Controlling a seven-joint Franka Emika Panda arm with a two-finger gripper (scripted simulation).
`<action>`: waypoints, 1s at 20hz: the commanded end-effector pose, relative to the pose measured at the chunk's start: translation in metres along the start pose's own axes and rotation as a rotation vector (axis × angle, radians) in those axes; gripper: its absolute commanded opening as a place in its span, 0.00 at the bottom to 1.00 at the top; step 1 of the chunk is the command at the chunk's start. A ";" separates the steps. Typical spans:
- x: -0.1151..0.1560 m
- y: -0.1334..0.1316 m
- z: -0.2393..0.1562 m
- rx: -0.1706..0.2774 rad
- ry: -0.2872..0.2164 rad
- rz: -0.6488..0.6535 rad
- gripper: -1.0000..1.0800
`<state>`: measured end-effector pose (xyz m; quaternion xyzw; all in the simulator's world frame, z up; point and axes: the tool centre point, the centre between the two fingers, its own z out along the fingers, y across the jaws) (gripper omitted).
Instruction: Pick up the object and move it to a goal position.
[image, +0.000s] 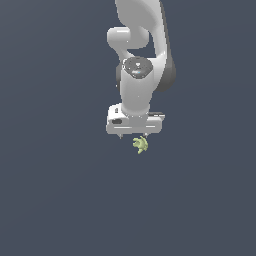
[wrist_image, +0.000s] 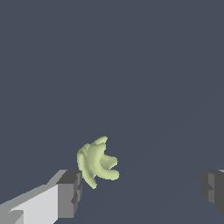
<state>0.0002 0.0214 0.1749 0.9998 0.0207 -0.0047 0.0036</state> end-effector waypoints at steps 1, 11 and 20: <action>0.000 0.000 0.000 0.000 0.000 0.000 0.96; 0.000 0.027 0.001 -0.011 -0.009 0.012 0.96; -0.003 0.019 0.010 -0.011 -0.008 -0.030 0.96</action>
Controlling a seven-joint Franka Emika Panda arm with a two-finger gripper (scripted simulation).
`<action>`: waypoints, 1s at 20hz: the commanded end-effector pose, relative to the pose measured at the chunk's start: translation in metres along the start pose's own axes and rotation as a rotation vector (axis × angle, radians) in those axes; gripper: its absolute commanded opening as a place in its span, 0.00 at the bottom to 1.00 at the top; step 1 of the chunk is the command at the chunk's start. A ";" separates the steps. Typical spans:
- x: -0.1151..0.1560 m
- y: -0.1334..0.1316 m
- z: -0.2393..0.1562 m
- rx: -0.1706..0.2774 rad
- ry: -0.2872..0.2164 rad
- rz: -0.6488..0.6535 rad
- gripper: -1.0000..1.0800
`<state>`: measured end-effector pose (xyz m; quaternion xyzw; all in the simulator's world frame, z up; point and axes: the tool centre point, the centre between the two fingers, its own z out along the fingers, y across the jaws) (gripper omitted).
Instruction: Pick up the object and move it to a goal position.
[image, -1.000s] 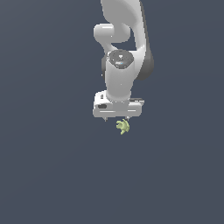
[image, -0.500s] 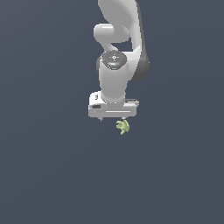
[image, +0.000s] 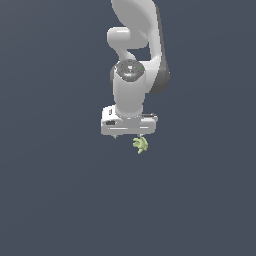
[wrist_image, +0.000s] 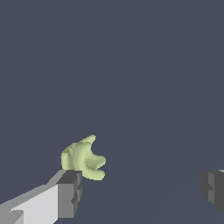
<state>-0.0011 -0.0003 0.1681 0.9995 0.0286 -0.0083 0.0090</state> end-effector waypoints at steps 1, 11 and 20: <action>-0.002 -0.005 0.006 0.000 0.000 -0.029 0.96; -0.025 -0.047 0.054 0.006 0.012 -0.265 0.96; -0.040 -0.070 0.077 0.013 0.020 -0.390 0.96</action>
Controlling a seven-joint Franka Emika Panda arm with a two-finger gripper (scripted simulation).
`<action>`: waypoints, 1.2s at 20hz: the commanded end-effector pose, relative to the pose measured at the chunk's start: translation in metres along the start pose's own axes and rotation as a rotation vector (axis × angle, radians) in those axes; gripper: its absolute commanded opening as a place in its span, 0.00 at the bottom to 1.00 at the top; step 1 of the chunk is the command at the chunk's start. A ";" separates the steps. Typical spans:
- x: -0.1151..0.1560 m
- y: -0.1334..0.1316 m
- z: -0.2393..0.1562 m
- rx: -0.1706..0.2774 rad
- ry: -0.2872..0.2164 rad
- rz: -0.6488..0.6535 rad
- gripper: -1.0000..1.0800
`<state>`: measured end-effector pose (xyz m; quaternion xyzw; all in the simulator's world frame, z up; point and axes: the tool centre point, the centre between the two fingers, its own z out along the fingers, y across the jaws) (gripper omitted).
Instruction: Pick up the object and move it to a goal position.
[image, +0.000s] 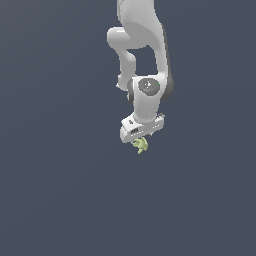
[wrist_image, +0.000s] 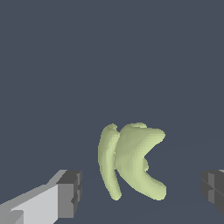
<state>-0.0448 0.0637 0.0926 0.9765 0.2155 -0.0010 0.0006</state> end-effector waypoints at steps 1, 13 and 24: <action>-0.001 -0.003 0.002 0.001 0.002 -0.016 0.96; -0.002 -0.004 0.034 0.001 0.002 -0.015 0.96; -0.001 -0.003 0.053 0.001 0.002 -0.017 0.00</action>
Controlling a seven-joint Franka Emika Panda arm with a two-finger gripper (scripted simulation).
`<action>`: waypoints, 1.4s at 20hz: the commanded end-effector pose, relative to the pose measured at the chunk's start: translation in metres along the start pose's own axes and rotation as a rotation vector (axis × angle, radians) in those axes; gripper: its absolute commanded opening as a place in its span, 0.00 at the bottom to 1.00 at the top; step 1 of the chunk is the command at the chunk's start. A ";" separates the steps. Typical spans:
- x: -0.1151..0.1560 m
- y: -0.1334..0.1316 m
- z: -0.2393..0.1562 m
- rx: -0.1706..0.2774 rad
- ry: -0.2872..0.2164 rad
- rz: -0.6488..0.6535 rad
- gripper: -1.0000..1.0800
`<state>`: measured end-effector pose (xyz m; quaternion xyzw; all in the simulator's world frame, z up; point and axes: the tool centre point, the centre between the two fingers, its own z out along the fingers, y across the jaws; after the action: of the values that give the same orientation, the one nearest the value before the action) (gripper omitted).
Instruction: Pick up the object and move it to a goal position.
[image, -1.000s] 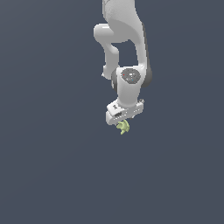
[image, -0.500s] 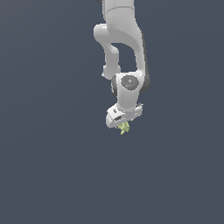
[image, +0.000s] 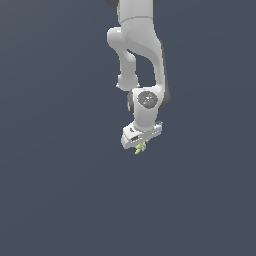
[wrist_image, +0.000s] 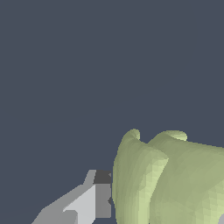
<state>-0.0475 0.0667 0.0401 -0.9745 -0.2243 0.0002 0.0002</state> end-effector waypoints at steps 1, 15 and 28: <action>0.000 0.001 0.000 0.000 0.000 0.001 0.00; -0.001 0.014 -0.014 -0.001 0.000 0.000 0.00; -0.004 0.103 -0.101 0.001 0.001 0.000 0.00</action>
<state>-0.0104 -0.0160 0.1278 -0.9745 -0.2242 -0.0001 0.0006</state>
